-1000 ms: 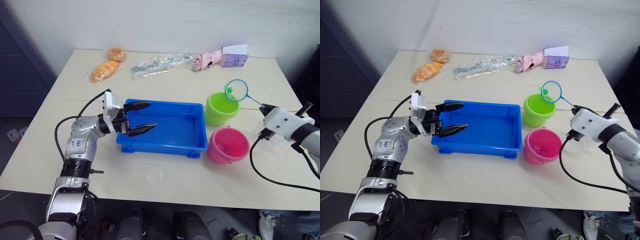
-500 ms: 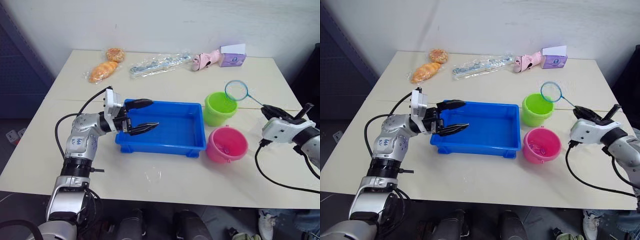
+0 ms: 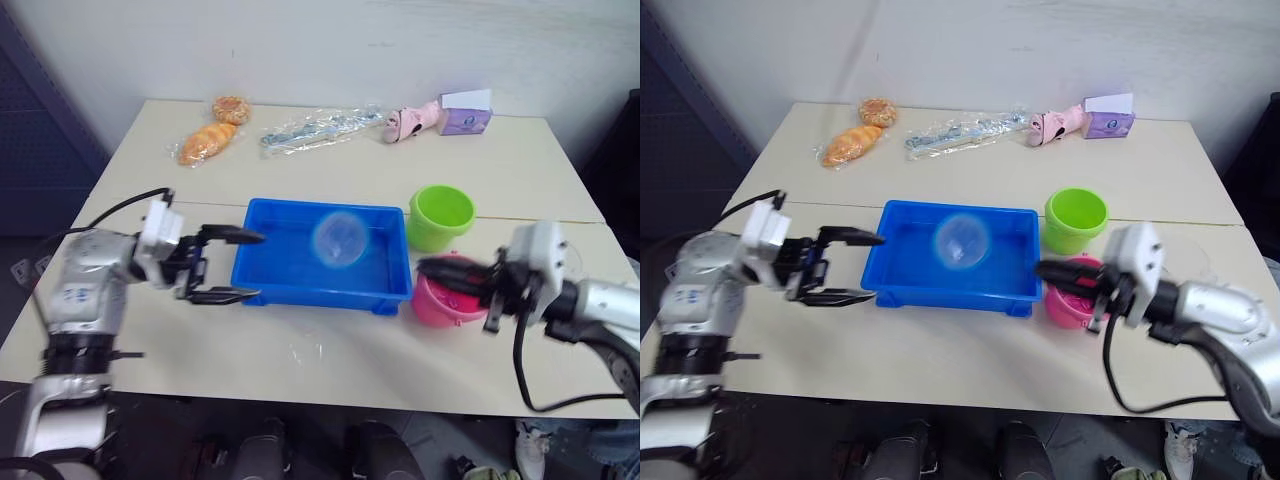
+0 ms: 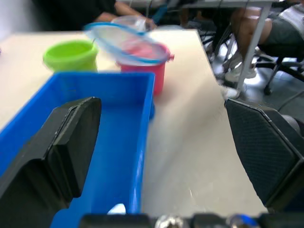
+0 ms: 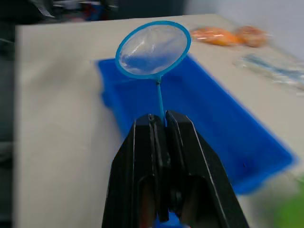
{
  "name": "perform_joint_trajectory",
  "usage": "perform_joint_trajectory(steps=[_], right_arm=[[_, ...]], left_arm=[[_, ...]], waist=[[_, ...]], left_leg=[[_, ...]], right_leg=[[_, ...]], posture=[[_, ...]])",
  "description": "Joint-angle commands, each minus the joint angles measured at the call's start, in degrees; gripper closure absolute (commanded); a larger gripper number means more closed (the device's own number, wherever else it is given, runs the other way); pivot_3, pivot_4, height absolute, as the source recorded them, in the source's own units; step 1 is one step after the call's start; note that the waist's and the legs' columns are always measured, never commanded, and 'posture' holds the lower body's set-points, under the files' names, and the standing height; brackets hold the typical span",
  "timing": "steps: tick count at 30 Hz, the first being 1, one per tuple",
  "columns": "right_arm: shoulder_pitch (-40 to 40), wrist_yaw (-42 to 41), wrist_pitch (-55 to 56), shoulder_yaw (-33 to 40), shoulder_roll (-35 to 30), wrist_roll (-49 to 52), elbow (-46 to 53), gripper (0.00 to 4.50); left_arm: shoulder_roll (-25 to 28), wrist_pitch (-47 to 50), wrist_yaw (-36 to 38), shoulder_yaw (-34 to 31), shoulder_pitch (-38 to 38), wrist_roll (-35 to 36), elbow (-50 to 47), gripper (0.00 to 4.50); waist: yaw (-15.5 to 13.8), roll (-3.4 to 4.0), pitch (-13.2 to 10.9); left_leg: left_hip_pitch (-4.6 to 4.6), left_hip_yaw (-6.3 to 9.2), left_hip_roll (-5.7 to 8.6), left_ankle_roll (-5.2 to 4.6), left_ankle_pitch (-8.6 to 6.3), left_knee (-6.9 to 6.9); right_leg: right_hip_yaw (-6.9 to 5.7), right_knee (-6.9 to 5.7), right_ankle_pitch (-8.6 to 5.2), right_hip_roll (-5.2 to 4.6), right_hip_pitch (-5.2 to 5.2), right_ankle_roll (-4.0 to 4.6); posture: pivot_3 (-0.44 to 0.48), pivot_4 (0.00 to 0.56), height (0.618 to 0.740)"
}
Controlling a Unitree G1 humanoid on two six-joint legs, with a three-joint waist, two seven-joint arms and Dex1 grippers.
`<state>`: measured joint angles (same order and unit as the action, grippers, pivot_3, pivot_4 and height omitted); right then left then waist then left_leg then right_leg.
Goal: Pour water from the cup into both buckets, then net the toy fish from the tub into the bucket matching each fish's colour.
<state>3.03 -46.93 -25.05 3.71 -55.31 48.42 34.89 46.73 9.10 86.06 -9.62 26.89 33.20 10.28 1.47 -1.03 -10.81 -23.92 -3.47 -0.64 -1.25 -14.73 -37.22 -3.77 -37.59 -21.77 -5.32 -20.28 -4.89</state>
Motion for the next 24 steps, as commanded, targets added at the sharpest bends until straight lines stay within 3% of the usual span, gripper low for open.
perform_joint_trajectory(steps=[1, 6, 11, 16, 22, 23, 24], right_arm=[[-1.1, 0.7, -3.0, -4.5, 1.3, -2.1, 4.4, 4.5], [-1.9, -3.3, -0.2, -15.7, 5.2, -12.5, 0.6, 4.5], [2.1, -4.7, 7.3, -22.7, 14.5, -23.3, -15.4, 4.5], [4.5, -7.7, 16.1, -26.0, 19.4, -31.2, -26.3, 4.5], [6.1, -8.8, 20.1, -24.2, 24.3, -32.0, -32.0, 4.5], [6.0, -9.5, 20.2, -24.0, 24.3, -31.8, -31.9, 3.68], [6.0, -9.4, 20.1, -23.4, 24.3, -31.7, -31.7, 3.68]], left_arm=[[4.0, 0.1, 6.2, -2.2, -5.3, 2.2, -4.2, 0.03], [7.2, -1.0, 5.9, -2.6, -15.6, 2.6, -9.3, 0.03], [8.3, -2.4, 4.9, -3.0, -23.2, 2.3, -13.4, 0.03], [8.1, -2.6, 3.5, -2.1, -24.8, 2.5, -15.6, 0.03], [7.8, -2.4, 3.4, -0.1, -23.4, 2.1, -15.3, 0.03], [7.8, -2.0, 3.2, 0.1, -22.9, 2.2, -14.9, 0.0], [7.9, -1.5, 2.9, 0.3, -22.2, 2.1, -14.1, 0.0]], waist=[[0.0, 0.0, 0.0], [0.0, -0.04, 0.0], [0.2, -0.04, 0.0], [0.3, 0.04, 0.0], [0.2, 0.06, 0.0], [0.2, 0.06, 0.0], [0.2, 0.07, 0.0]], left_leg=[[0.01, -0.01, 0.02, -0.02, -0.01, 0.01], [0.28, -0.03, 0.1, -0.23, -0.19, 0.18], [0.73, -0.03, 0.08, -0.25, -0.36, 0.22], [0.75, -0.05, 0.07, -0.17, -0.39, 0.29], [0.75, -0.06, 0.08, -0.13, -0.39, 0.25], [0.75, -0.06, 0.07, -0.13, -0.39, 0.26], [0.75, -0.06, 0.07, -0.13, -0.4, 0.26]], right_leg=[[0.01, 0.02, 0.0, -0.03, 0.0, 0.0], [0.05, 0.15, -0.01, -0.11, 0.23, 0.02], [0.05, 0.27, -0.04, -0.11, 0.67, 0.07], [0.04, 0.19, -0.08, -0.12, 0.6, 0.14], [0.0, 0.15, -0.08, -0.11, 0.62, 0.15], [0.0, 0.15, -0.08, -0.11, 0.62, 0.15], [0.0, 0.15, -0.08, -0.11, 0.62, 0.15]], posture=[[0.0, 0.15, 0.74], [0.0, 0.15, 0.74], [0.0, 0.15, 0.74], [0.0, 0.15, 0.74], [0.0, 0.15, 0.74], [0.0, 0.15, 0.74], [0.0, 0.15, 0.74]])
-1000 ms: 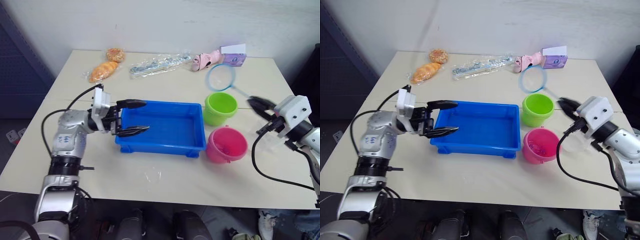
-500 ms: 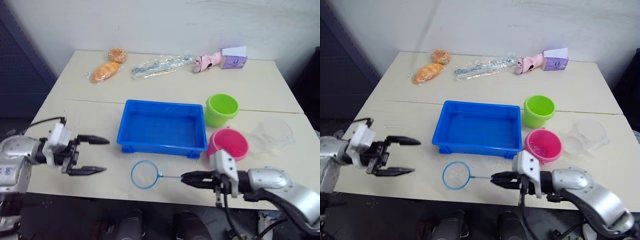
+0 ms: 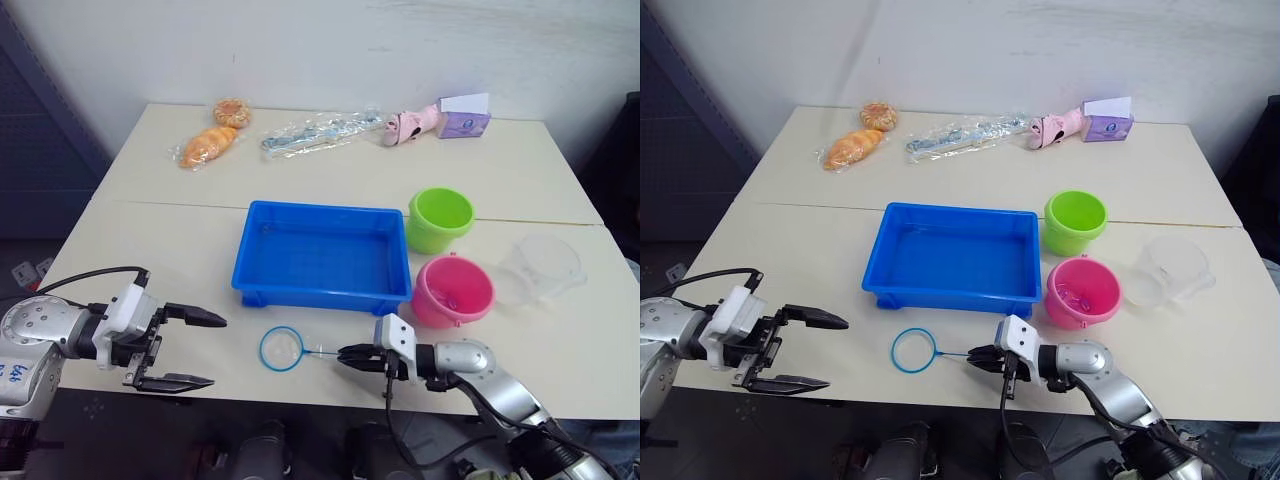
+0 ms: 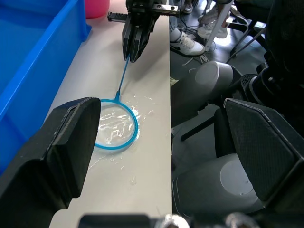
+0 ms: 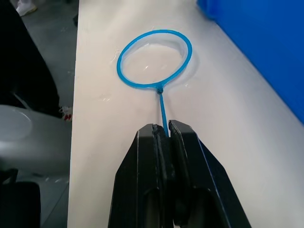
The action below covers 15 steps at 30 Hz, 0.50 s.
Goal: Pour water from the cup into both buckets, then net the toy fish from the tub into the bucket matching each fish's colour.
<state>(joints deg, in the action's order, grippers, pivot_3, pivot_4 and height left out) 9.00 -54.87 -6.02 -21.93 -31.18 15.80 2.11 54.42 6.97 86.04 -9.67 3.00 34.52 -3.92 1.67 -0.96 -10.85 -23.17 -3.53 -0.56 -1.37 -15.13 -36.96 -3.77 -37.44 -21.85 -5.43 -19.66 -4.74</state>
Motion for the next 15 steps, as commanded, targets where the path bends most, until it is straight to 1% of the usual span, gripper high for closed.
perform_joint_trajectory(steps=[1, 2, 4, 7, 9, 10, 11, 13, 15], right_arm=[[-0.2, -1.3, 1.0, 2.6, 0.1, 0.8, 1.4, 3.36], [-0.8, -2.2, -0.3, 3.2, -0.9, 2.0, 3.3, 3.13], [-2.3, -4.2, -1.9, 4.5, -2.5, 4.8, 7.0, 2.33], [-4.9, -4.7, -2.8, 7.4, -4.9, 6.4, 12.1, 1.19], [-9.3, -4.6, -4.5, 12.6, -7.0, 11.9, 19.3, 0.26], [-11.6, -3.0, -6.3, 15.8, -7.2, 15.4, 22.7, 0.05], [-14.2, -2.4, -7.7, 18.9, -8.3, 18.0, 26.2, 0.05], [-21.1, -2.8, -7.7, 27.1, -11.4, 20.0, 32.7, 0.05], [-27.1, -3.8, -6.1, 35.1, -12.6, 21.4, 35.8, 0.05]], left_arm=[[0.3, 0.9, 2.8, 0.4, 1.9, 0.7, 0.5, 0.0], [0.4, 0.5, 3.0, 0.3, 2.4, 0.2, 2.0, 0.0], [0.8, -0.2, 3.4, 0.2, 2.7, -0.6, 4.3, 0.0], [0.5, -2.2, 2.7, -0.4, 3.5, -1.9, 7.7, 0.0], [-0.2, -3.3, -1.2, -2.0, 3.4, -3.4, 10.2, 0.0], [-0.7, -4.5, -3.1, -3.3, 2.8, -3.9, 10.8, 0.0], [-0.8, -5.9, -5.0, -4.2, 1.7, -5.5, 11.4, 0.0], [-1.1, -9.9, -7.9, -7.0, -0.7, -7.9, 12.7, 0.0], [-1.8, -13.6, -10.8, -9.6, -2.7, -9.9, 14.2, 0.0]], waist=[[0.0, 0.0, 0.0], [0.0, 0.0, 0.0], [0.0, 0.04, 0.0], [-0.1, 0.08, 0.0], [-0.1, 0.12, -0.1], [-0.1, 0.13, -0.1], [-0.2, 0.12, -0.1], [-0.1, 0.17, -0.1], [-0.2, 0.16, -0.1]], left_leg=[[0.0, 0.0, 0.0, 0.0, 0.0, 0.01], [0.0, 0.0, 0.0, -0.01, -0.01, 0.01], [0.0, 0.0, 0.0, -0.01, -0.01, 0.02], [0.0, 0.0, 0.0, -0.01, -0.04, 0.04], [-0.01, 0.0, 0.0, -0.02, -0.06, 0.05], [-0.02, 0.01, 0.0, -0.03, -0.06, 0.06], [-0.01, 0.02, -0.01, -0.03, -0.08, 0.09], [-0.02, 0.02, -0.01, -0.05, -0.1, 0.13], [0.0, 0.01, -0.01, -0.08, -0.13, 0.15]], right_leg=[[0.0, 0.0, 0.0, 0.0, 0.0, 0.0], [0.0, 0.0, 0.0, 0.0, -0.01, 0.0], [0.0, 0.0, 0.0, 0.0, 0.0, 0.0], [-0.01, 0.01, 0.0, 0.0, -0.02, 0.0], [-0.01, 0.02, 0.0, 0.0, -0.02, 0.0], [-0.01, 0.04, 0.0, 0.0, -0.02, 0.0], [-0.01, 0.06, 0.0, 0.0, -0.02, 0.0], [-0.02, 0.11, 0.0, 0.0, -0.01, 0.0], [0.0, 0.16, 0.0, -0.01, 0.03, 0.0]], posture=[[0.0, 0.15, 0.74], [0.0, 0.15, 0.74], [0.0, 0.15, 0.74], [0.0, 0.15, 0.74], [0.0, 0.15, 0.74], [0.0, 0.15, 0.74], [0.0, 0.15, 0.74], [0.0, 0.15, 0.74], [0.0, 0.15, 0.74]])
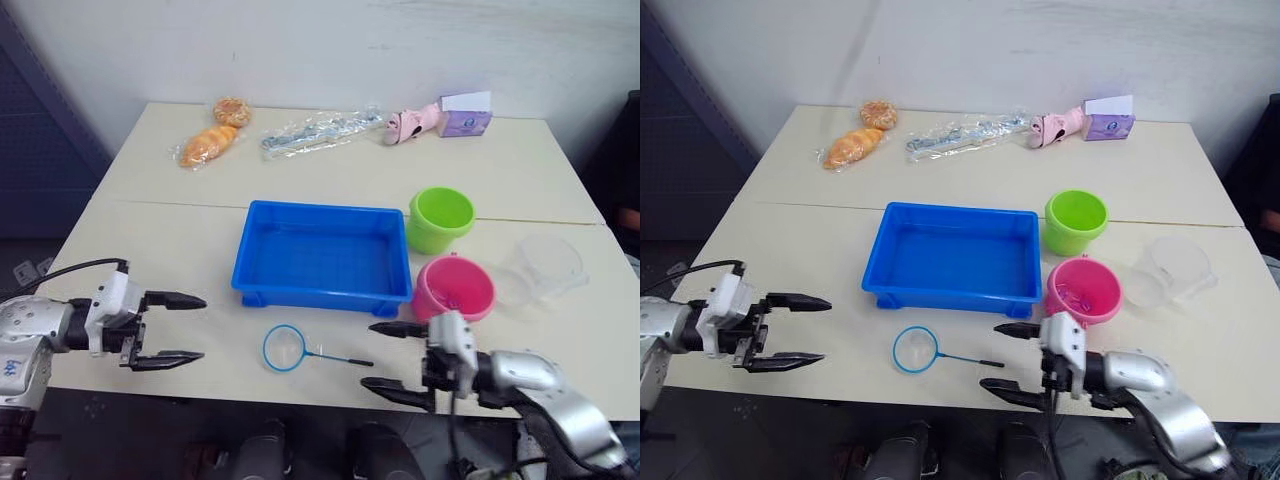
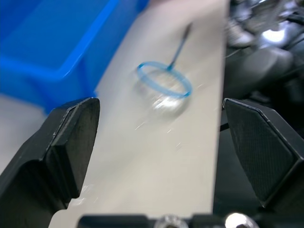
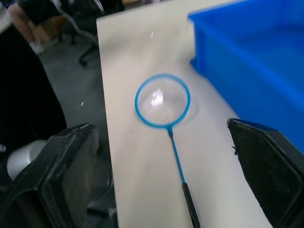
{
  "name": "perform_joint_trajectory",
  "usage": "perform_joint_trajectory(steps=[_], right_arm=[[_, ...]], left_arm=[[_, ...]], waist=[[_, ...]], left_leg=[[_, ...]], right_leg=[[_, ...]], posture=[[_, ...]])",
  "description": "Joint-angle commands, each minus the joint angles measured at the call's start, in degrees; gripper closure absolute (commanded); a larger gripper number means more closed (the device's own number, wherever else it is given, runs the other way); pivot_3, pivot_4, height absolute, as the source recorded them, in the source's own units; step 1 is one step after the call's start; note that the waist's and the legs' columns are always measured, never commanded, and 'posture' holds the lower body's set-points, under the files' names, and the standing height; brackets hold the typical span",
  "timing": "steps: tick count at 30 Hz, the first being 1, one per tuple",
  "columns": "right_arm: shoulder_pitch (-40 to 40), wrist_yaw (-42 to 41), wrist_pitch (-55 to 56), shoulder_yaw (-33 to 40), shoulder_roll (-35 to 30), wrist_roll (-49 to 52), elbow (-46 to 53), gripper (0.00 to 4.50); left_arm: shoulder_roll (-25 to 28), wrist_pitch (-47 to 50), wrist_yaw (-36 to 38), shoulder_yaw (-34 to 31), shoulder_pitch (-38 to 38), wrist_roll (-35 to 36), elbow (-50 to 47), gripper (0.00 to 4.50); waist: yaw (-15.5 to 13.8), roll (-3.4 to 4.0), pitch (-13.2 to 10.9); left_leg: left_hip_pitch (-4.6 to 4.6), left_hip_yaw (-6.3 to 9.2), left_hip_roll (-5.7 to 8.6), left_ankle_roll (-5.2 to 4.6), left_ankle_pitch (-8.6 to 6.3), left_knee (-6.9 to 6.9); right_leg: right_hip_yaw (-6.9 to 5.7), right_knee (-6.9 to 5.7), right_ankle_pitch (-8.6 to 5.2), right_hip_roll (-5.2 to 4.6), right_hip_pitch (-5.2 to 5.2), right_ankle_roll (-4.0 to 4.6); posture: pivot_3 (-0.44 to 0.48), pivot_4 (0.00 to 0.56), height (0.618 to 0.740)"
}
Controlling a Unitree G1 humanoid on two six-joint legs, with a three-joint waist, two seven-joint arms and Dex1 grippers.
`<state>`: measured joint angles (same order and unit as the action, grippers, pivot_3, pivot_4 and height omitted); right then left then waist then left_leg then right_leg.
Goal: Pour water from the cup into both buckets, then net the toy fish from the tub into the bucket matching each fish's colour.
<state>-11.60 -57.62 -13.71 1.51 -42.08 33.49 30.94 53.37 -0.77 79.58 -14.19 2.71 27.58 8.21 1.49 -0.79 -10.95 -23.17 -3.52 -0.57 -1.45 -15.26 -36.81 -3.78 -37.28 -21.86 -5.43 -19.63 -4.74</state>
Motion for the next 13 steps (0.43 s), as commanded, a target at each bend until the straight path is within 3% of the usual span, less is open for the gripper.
perform_joint_trajectory(steps=[1, 7, 9, 13], right_arm=[[-8.6, -1.8, 2.7, 15.7, -1.3, 5.2, 7.0, 0.05], [-16.5, -10.8, 8.1, 37.3, -4.2, 3.9, -3.6, 0.05], [-17.0, -13.7, 12.4, 41.4, -5.1, 2.4, -7.0, 0.05], [-16.3, -14.8, 14.2, 42.3, -5.7, 1.0, -10.1, 0.05]], left_arm=[[-1.0, -7.0, -4.8, -6.1, -3.1, -3.2, 3.2, 0.0], [-3.9, -12.1, -10.4, -6.7, -2.0, -6.3, 13.2, 0.0], [-4.9, -14.3, -11.8, -6.2, -1.8, -7.7, 14.7, 0.0], [-6.4, -16.9, -12.4, -5.5, -1.6, -8.4, 15.3, 0.0]], waist=[[0.0, -0.05, 0.0], [-0.1, -0.14, 0.1], [-0.1, -0.15, 0.1], [-0.2, -0.18, 0.1]], left_leg=[[0.0, 0.0, 0.0, -0.01, -0.01, 0.01], [0.08, -0.02, -0.02, -0.01, 0.01, 0.14], [0.09, -0.04, -0.02, -0.01, 0.01, 0.19], [0.11, -0.12, 0.01, -0.04, 0.02, 0.37]], right_leg=[[0.0, 0.08, 0.0, 0.0, 0.03, 0.0], [-0.02, 0.23, 0.01, 0.02, 0.12, -0.02], [-0.02, 0.28, 0.01, 0.02, 0.13, -0.03], [0.02, 0.41, 0.05, 0.0, 0.1, -0.09]], posture=[[0.0, 0.15, 0.74], [0.0, 0.15, 0.74], [0.0, 0.15, 0.74], [0.0, 0.15, 0.74]])
